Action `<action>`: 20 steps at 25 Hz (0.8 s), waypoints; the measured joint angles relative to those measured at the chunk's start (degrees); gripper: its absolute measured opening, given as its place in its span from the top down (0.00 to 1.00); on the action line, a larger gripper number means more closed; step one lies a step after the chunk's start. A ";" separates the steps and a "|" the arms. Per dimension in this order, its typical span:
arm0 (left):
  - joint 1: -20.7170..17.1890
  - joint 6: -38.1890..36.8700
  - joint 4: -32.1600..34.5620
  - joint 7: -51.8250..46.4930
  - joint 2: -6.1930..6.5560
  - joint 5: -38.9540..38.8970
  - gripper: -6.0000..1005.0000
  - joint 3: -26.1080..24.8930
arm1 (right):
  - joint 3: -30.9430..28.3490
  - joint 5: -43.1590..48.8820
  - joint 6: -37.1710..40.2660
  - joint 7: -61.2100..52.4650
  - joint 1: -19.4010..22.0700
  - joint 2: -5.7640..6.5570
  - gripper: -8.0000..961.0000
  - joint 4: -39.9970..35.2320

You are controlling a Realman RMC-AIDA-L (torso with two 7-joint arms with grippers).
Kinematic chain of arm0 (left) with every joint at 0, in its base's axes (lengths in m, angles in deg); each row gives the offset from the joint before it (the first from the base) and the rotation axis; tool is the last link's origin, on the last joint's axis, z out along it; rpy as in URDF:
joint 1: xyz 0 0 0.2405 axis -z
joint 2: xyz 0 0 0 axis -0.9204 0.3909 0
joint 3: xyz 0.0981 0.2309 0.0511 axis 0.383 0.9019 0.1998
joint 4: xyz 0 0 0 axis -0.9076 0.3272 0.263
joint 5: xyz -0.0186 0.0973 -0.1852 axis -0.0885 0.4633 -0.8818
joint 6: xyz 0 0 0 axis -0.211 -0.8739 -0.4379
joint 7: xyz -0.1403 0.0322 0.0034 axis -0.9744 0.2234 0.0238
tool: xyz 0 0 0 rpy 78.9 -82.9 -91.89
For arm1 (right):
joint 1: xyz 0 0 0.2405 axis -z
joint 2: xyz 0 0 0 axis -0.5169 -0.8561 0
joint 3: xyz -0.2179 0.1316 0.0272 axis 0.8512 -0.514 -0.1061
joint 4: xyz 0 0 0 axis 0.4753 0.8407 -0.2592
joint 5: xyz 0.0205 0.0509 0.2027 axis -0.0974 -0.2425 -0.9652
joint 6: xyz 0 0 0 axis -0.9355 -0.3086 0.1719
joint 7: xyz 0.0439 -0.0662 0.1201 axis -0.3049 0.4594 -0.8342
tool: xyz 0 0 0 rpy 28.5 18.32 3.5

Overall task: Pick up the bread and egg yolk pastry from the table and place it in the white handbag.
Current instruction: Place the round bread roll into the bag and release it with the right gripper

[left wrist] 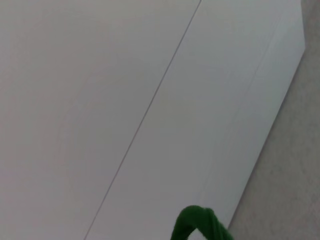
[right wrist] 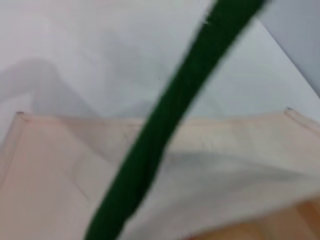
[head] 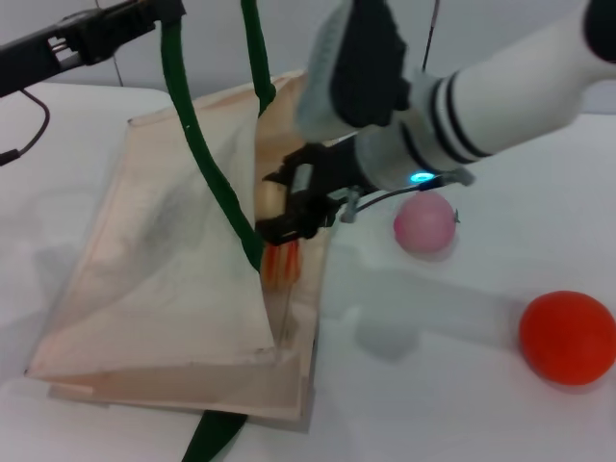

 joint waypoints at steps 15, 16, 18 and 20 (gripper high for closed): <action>2.11 0.02 -1.44 0.22 0.12 0.03 0.86 0.41 | 17.45 -10.89 14.89 1.75 -6.21 -0.69 0.36 5.31; 2.19 0.01 -1.43 0.23 0.12 0.03 0.86 0.40 | 18.86 -11.92 16.37 2.71 -6.27 -0.77 0.36 5.08; 2.43 -0.12 -1.62 0.22 0.11 0.11 0.86 0.40 | 20.37 -13.67 18.27 4.82 -6.32 -0.91 0.37 4.90; 2.72 -0.26 -2.06 0.24 0.11 0.32 0.86 0.40 | 21.78 -15.46 20.50 6.43 -6.37 -1.00 0.37 4.88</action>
